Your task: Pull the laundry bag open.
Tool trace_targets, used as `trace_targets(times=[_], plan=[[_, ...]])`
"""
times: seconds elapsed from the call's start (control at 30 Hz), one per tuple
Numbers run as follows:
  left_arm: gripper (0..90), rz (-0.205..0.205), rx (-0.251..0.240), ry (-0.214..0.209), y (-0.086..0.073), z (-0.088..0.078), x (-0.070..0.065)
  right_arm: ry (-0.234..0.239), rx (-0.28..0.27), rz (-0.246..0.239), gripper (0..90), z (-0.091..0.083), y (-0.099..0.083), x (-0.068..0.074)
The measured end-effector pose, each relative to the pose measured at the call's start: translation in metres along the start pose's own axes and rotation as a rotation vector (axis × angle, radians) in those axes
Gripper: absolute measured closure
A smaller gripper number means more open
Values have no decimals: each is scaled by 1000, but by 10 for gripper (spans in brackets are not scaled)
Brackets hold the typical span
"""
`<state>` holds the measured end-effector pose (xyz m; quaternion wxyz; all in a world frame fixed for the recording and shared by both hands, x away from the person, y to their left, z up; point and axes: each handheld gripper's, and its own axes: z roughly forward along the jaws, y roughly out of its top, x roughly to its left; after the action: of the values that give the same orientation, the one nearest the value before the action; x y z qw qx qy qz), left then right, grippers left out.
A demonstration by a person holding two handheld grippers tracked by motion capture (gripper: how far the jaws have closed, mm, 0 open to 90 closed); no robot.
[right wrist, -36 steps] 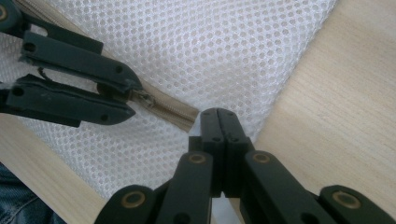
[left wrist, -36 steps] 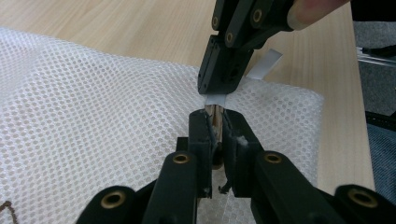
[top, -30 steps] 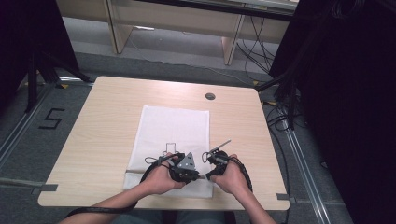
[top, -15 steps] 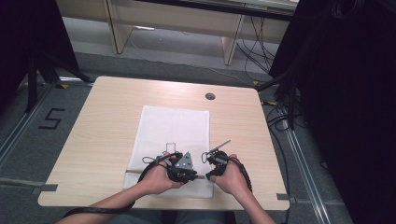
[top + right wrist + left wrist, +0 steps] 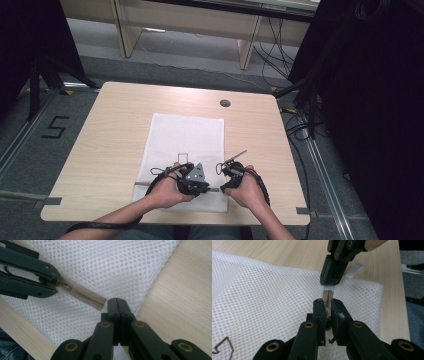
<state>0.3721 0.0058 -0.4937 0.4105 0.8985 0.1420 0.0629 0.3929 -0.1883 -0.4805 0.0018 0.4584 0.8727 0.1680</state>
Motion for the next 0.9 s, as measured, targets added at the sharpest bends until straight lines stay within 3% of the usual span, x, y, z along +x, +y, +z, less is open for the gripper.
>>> trace_targets(times=[0.5, 0.53, 0.57, 0.63, 0.73, 0.77, 0.9], plan=[[822, 6, -1, 2, -1, -6, 1, 5, -1, -3, 900, -1, 0, 0], [822, 10, -2, 4, -1, -6, 1, 4, 0, 0, 900, -1, 0, 0], [822, 2, -4, -1, -1, -7, 1, 1, 25, 37, 900, -2, 0, 2], [822, 4, -5, 5, -1, -9, 1, 0, 0, 0, 900, 0, 0, 0], [822, -10, -9, -1, -2, -10, 2, 3, -2, 1, 900, 0, 0, 0], [822, 6, -2, 0, -2, -10, 2, 3, -1, -2, 900, -1, 0, 0], [822, 5, -1, 4, -2, -11, 2, 3, -2, 2, 900, -1, 0, 0]])
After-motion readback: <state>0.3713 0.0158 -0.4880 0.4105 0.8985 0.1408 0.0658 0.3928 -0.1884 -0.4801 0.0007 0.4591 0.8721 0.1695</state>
